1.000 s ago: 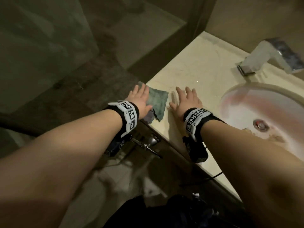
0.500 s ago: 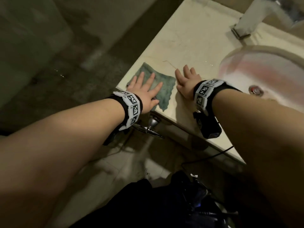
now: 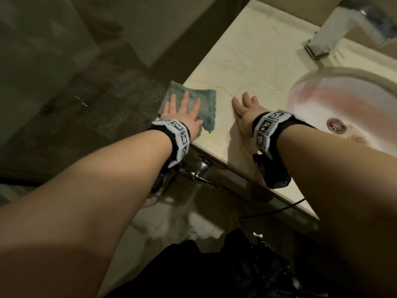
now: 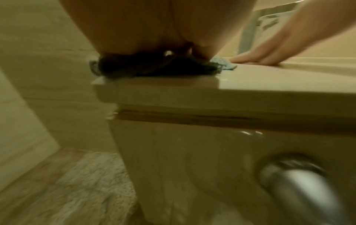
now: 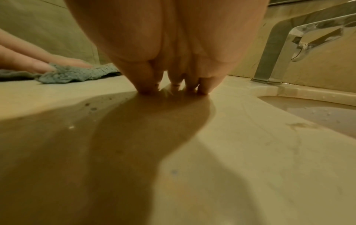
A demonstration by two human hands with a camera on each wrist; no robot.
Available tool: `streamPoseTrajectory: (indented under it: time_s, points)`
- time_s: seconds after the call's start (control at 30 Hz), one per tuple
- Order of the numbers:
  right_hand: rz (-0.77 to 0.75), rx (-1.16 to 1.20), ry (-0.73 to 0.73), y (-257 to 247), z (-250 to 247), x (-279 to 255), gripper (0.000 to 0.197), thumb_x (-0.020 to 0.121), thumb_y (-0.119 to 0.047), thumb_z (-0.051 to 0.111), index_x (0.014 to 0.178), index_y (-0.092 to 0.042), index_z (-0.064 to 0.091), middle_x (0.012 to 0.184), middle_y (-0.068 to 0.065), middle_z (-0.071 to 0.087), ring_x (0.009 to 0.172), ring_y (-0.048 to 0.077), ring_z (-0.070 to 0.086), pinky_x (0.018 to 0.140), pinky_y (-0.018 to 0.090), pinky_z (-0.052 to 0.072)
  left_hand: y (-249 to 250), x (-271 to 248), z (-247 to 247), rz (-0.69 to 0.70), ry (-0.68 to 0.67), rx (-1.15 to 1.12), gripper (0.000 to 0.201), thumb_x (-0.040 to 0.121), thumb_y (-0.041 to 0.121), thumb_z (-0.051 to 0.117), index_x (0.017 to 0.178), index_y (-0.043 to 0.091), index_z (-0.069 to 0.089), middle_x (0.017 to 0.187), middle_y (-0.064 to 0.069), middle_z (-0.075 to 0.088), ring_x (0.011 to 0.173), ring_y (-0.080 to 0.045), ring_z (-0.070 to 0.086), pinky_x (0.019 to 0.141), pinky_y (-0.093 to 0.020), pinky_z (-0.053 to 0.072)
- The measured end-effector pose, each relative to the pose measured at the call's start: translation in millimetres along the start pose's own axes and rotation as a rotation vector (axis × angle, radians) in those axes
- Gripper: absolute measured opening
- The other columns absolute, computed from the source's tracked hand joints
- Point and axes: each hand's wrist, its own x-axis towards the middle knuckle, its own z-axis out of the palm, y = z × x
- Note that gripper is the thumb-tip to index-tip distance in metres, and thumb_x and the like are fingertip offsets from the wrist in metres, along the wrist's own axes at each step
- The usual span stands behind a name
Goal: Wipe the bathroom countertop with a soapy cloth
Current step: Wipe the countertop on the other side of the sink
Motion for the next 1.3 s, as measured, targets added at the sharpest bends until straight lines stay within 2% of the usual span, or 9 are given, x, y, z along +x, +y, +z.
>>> streamPoseTrajectory:
  time_s: [0.17,0.37,0.43,0.53,0.67,0.87,1.0,1.17,1.3]
  points:
    - [0.030,-0.023,-0.028,0,1,5,0.069,0.098,-0.022,0.037,0.151,-0.028,-0.008,0.159,0.004,-0.018,0.147,0.028,-0.011,0.121,0.044,0.007,-22,20,-17,-0.070,0.012,-0.175,0.058,0.102,0.035,0.027,0.153,0.027,0.000,0.161,-0.008,-0.011,0.146,-0.035,0.010,0.120,-0.042,0.013]
    - [0.046,-0.060,-0.003,1,7,11,0.077,0.096,-0.024,0.045,0.150,-0.029,-0.010,0.159,0.003,-0.018,0.148,0.028,-0.011,0.121,0.045,0.008,-33,15,-13,-0.029,0.019,-0.226,0.057,0.103,0.033,0.027,0.152,0.028,0.001,0.161,-0.007,-0.008,0.143,-0.036,0.022,0.117,-0.041,0.023]
    - [0.046,-0.064,-0.018,0,6,10,0.078,0.095,-0.022,0.044,0.150,-0.029,-0.011,0.159,0.004,-0.019,0.148,0.028,-0.011,0.121,0.046,0.007,-37,8,-5,-0.040,0.022,-0.233,0.057,0.103,0.034,0.027,0.153,0.027,0.001,0.161,-0.007,-0.007,0.143,-0.036,0.021,0.117,-0.041,0.021]
    - [0.064,-0.071,-0.042,-5,0,6,0.082,0.093,-0.019,0.046,0.150,-0.027,-0.012,0.159,0.005,-0.019,0.147,0.030,-0.011,0.121,0.047,0.005,-36,-7,7,-0.038,0.054,-0.219,0.057,0.102,0.034,0.026,0.153,0.026,0.001,0.161,-0.008,-0.009,0.146,-0.034,0.009,0.120,-0.043,0.016]
    - [0.127,-0.151,-0.058,-24,-6,-8,0.091,0.088,-0.024,0.054,0.150,-0.020,-0.012,0.159,0.009,-0.016,0.148,0.032,-0.006,0.118,0.053,0.013,-32,-26,14,-0.060,0.042,-0.237,0.056,0.103,0.032,0.026,0.152,0.028,0.001,0.160,-0.004,-0.014,0.147,-0.035,-0.001,0.120,-0.047,0.014]
    - [0.156,-0.156,-0.015,-36,2,-20,0.077,0.095,-0.026,0.043,0.151,-0.013,-0.008,0.159,0.012,-0.009,0.148,0.033,-0.001,0.117,0.053,0.017,-20,-44,19,-0.050,0.008,-0.158,0.058,0.103,0.030,0.024,0.153,0.021,-0.004,0.159,-0.007,-0.018,0.146,-0.036,-0.015,0.121,-0.048,0.013]
    - [0.162,-0.156,-0.034,-33,4,-19,0.093,0.087,-0.026,0.053,0.150,-0.017,-0.015,0.159,0.008,-0.015,0.148,0.032,-0.005,0.115,0.055,0.018,-4,-49,21,0.071,0.020,-0.090,0.057,0.103,0.029,0.023,0.153,0.019,-0.003,0.159,-0.010,-0.016,0.146,-0.035,-0.015,0.120,-0.046,0.002]
    - [0.171,-0.138,-0.025,-33,7,-16,0.095,0.086,-0.019,0.055,0.149,-0.017,-0.017,0.159,0.008,-0.018,0.147,0.033,-0.008,0.117,0.054,0.015,4,-36,19,0.136,0.062,-0.013,0.057,0.103,0.035,0.020,0.153,0.021,-0.003,0.160,-0.010,-0.013,0.147,-0.036,-0.011,0.121,-0.045,-0.004]
    - [0.146,-0.135,-0.015,-29,14,-4,0.092,0.087,-0.023,0.054,0.150,-0.019,-0.012,0.159,0.007,-0.018,0.147,0.034,-0.010,0.117,0.054,0.016,8,-19,8,0.131,0.053,0.015,0.057,0.102,0.038,0.021,0.152,0.025,-0.003,0.160,-0.006,-0.013,0.147,-0.035,-0.010,0.119,-0.049,-0.005]
